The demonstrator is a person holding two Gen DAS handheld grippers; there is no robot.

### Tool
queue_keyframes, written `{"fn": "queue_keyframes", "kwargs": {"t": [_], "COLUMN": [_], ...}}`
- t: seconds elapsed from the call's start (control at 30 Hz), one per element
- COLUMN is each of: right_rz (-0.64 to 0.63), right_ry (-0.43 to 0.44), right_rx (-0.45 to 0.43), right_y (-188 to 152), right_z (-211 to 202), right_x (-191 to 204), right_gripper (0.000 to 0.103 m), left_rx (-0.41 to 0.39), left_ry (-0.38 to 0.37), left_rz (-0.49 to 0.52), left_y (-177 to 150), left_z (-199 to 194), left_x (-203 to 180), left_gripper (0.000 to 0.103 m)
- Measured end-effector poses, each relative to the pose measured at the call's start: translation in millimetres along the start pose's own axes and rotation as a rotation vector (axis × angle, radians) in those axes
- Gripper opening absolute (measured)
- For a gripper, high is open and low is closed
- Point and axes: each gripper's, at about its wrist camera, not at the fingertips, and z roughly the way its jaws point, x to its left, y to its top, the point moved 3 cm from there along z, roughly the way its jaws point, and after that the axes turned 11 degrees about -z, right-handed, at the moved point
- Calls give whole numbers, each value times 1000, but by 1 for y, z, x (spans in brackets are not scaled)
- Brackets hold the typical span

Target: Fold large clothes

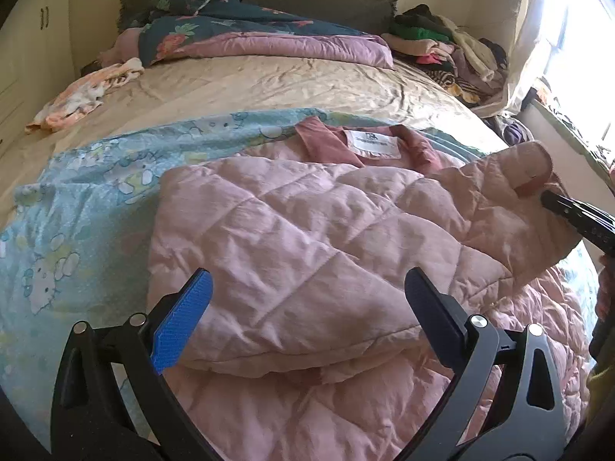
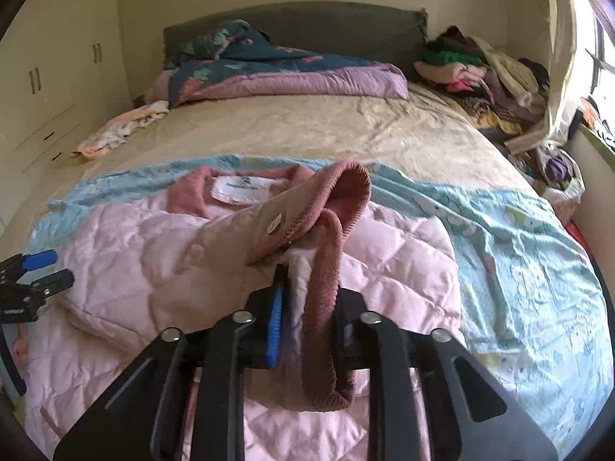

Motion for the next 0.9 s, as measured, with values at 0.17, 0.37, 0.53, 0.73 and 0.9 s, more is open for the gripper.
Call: {"fn": "queue_keyframes", "kwargs": {"t": [0.17, 0.37, 0.53, 0.73, 0.9], "right_rz": [15, -23, -94, -145, -167], "right_ry": [-22, -10, 61, 138, 121], "right_rx": [-2, -10, 12, 42, 125], "right_y": [-3, -6, -2, 9, 6], "right_z": [-2, -8, -4, 12, 40], "right_x": [-6, 5, 35, 71, 85], "right_gripper": [60, 66, 72, 78, 79], "left_rx": [36, 70, 133, 148, 145], "left_ry": [-9, -19, -34, -15, -8], "left_rz": [-9, -27, -51, -52, -46], "left_y": [-4, -10, -15, -20, -22], "left_z": [11, 20, 33, 39, 40], "left_x": [-1, 2, 10, 12, 12], "left_gripper": [93, 93, 94, 95, 95]}}
